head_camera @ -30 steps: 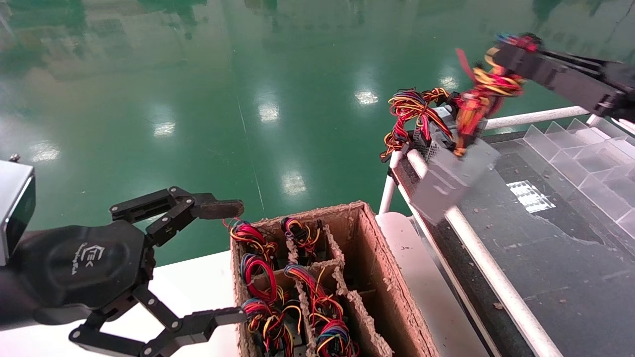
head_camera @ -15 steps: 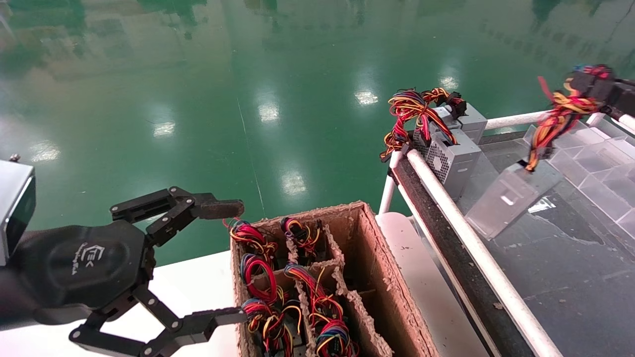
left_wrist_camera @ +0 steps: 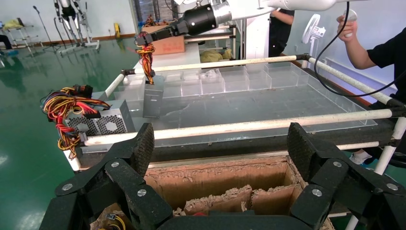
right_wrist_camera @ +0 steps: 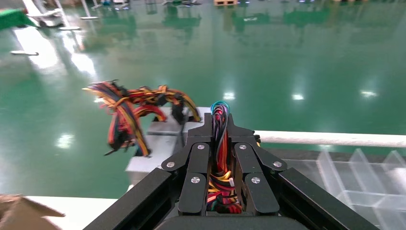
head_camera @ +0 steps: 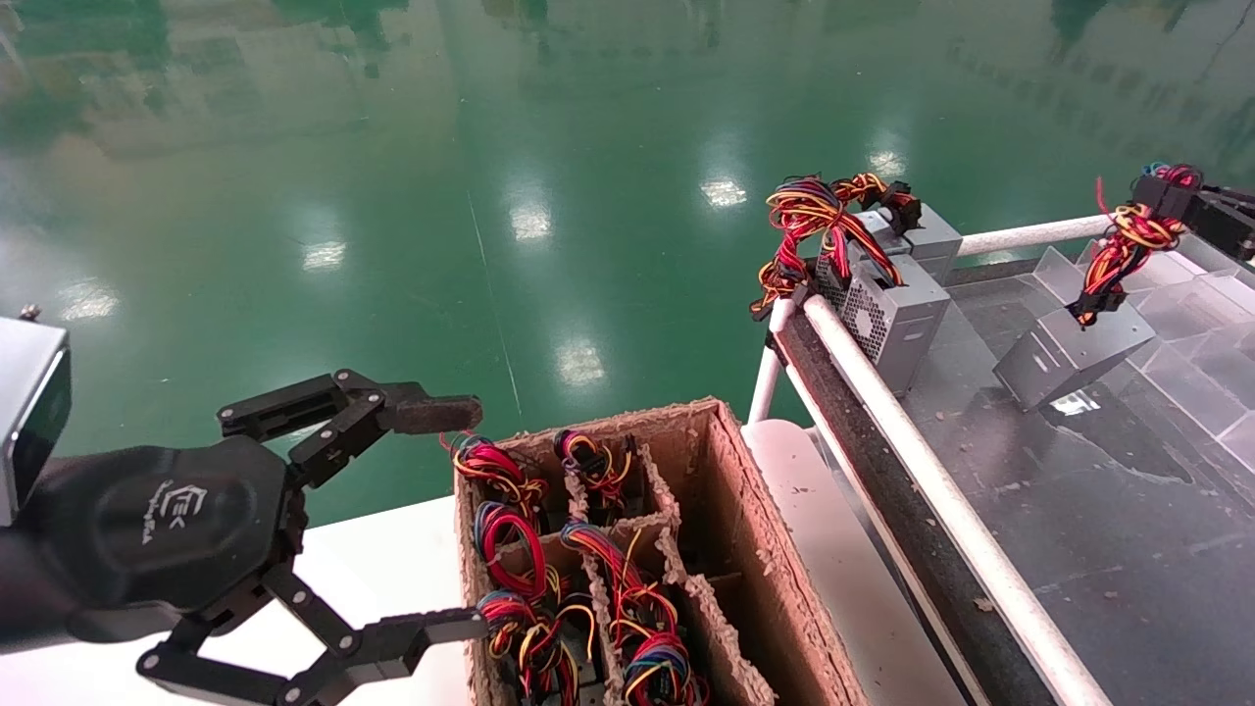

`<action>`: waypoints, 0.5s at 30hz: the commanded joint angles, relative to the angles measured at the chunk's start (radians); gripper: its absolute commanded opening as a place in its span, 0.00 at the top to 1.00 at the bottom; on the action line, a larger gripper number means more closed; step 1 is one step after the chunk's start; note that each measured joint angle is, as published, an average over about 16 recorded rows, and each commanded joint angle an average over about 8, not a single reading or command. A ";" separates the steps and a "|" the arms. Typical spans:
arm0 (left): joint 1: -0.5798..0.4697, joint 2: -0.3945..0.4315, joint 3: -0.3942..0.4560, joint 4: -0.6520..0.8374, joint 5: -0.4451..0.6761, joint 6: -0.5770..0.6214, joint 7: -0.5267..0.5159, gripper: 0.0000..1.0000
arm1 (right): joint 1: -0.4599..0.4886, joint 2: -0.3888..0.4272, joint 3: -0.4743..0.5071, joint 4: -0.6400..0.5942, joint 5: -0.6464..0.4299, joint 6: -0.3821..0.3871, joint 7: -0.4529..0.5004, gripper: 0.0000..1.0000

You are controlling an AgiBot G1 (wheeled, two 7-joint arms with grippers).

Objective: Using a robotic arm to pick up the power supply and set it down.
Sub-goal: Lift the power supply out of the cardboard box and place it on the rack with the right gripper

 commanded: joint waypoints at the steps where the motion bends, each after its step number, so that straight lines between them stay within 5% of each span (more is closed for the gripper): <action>1: 0.000 0.000 0.000 0.000 0.000 0.000 0.000 0.00 | 0.009 -0.007 -0.005 -0.011 -0.009 0.024 -0.012 1.00; 15: 0.000 0.000 0.000 0.000 0.000 0.000 0.000 0.00 | 0.070 -0.119 -0.023 -0.059 -0.036 0.168 0.008 1.00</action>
